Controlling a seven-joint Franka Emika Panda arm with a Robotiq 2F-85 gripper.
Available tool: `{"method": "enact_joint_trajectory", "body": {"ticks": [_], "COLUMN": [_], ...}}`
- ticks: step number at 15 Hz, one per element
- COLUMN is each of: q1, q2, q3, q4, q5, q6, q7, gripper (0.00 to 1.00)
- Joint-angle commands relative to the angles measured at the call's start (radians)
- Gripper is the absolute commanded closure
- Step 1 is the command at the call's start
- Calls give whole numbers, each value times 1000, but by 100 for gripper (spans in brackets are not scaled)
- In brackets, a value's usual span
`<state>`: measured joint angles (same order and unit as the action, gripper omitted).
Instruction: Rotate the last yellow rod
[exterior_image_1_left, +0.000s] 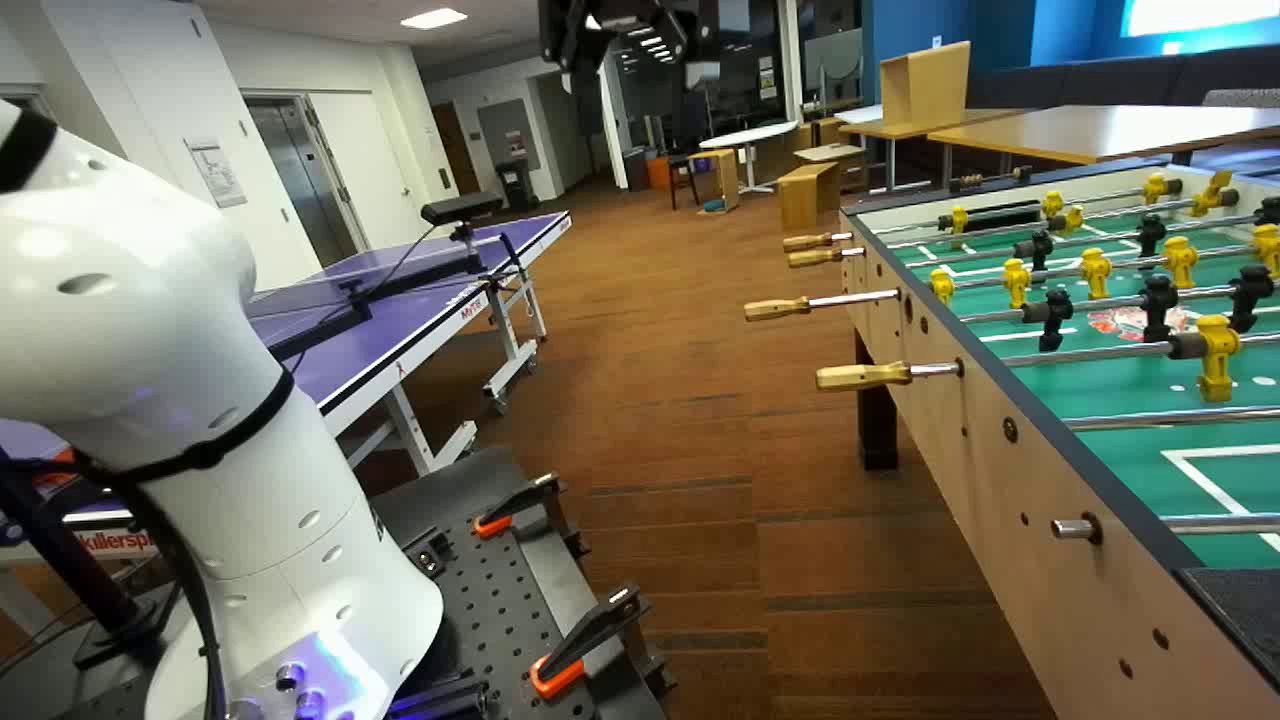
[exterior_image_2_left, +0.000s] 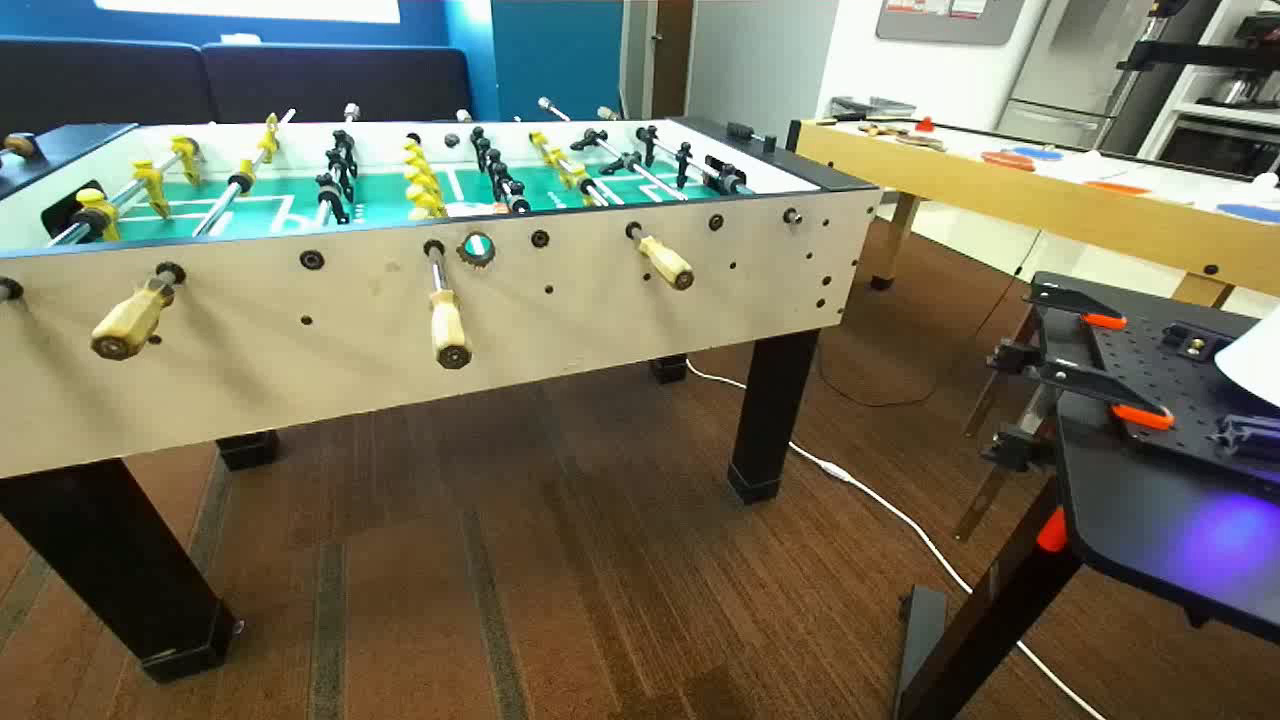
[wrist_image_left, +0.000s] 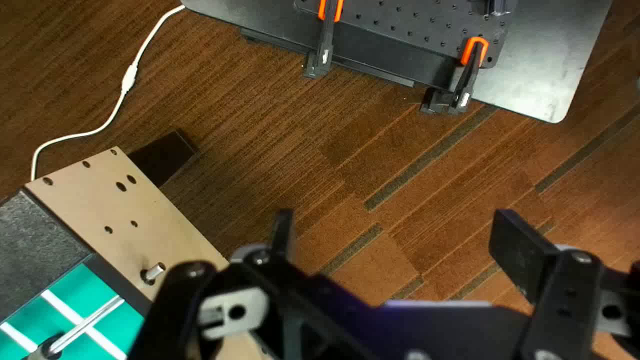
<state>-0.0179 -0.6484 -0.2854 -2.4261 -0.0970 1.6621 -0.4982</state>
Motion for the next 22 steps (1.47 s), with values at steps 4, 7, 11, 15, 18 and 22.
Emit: {"method": "enact_joint_trajectory", "body": {"ticks": [4, 7, 11, 15, 18, 22], "q1": [-11, -10, 20, 48, 56, 41], "q2": [2, 18, 74, 153, 218, 318], "q3": [9, 30, 120, 222, 307, 415], "q4": [2, -13, -89, -181, -263, -334], "q5": [5, -15, -71, -150, -237, -386], "q6": [-1, 40, 186, 385, 585, 759], "q7": [-5, 20, 54, 115, 231, 430], "gripper": [0, 0, 0, 0, 0, 0]}}
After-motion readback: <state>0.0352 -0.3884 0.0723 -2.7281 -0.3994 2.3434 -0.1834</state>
